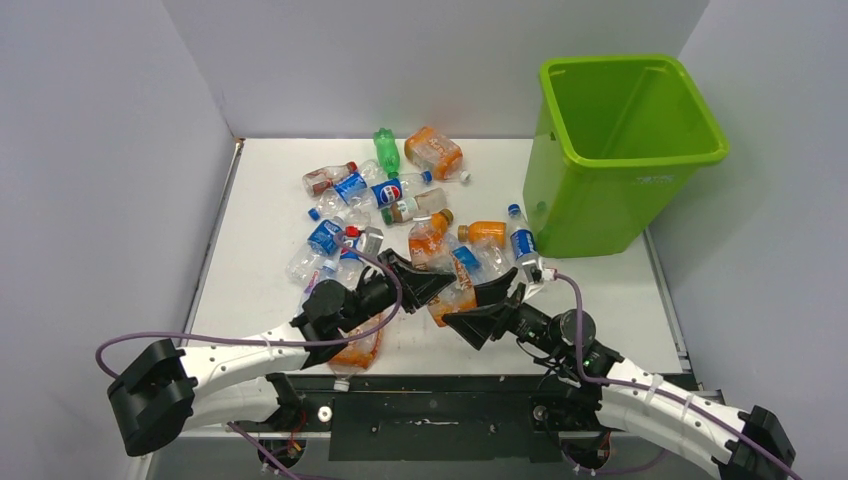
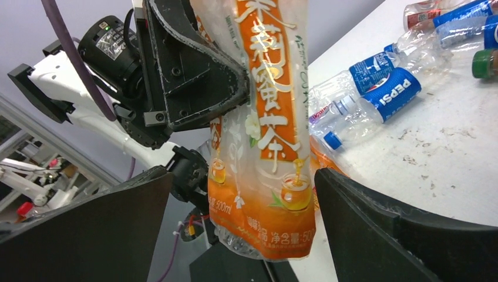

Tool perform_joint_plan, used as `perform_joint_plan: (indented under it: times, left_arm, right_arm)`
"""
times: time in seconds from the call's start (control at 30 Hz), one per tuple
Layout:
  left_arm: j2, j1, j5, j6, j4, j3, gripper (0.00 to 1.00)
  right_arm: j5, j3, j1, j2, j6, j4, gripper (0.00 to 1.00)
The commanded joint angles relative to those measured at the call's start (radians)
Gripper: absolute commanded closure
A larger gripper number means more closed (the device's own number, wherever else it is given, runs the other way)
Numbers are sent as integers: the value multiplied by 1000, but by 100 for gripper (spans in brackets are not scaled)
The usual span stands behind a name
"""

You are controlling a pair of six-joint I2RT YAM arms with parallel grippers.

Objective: Put the plastic bottles in the bin
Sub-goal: Pick up the plastic bottle at the center of the board.

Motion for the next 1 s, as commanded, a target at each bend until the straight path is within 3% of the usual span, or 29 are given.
perform_joint_plan:
  times: [0.0, 0.07, 0.37, 0.5, 0.67, 0.8, 0.97]
  left_arm:
    - [-32, 12, 15, 50, -7, 73, 100]
    - [-63, 15, 6, 85, -55, 87, 100]
    - [-288, 24, -82, 357, -432, 142, 100]
    - [-352, 23, -83, 567, -680, 239, 100]
    - [-330, 14, -79, 895, -974, 367, 100]
    - [-342, -1, -83, 1009, -961, 338, 100]
    - [-384, -7, -80, 995, -882, 284, 100]
  right_arm:
    - [-8, 89, 9, -60, -44, -134, 6]
    - [-11, 134, 9, -82, -71, -223, 10]
    - [-100, 361, 14, -101, -221, -612, 10]
    - [-2, 508, 14, -95, -279, -762, 10]
    - [149, 727, 14, 29, -292, -807, 10]
    - [191, 876, 14, 176, -285, -814, 7]
    - [160, 969, 14, 303, -247, -767, 4]
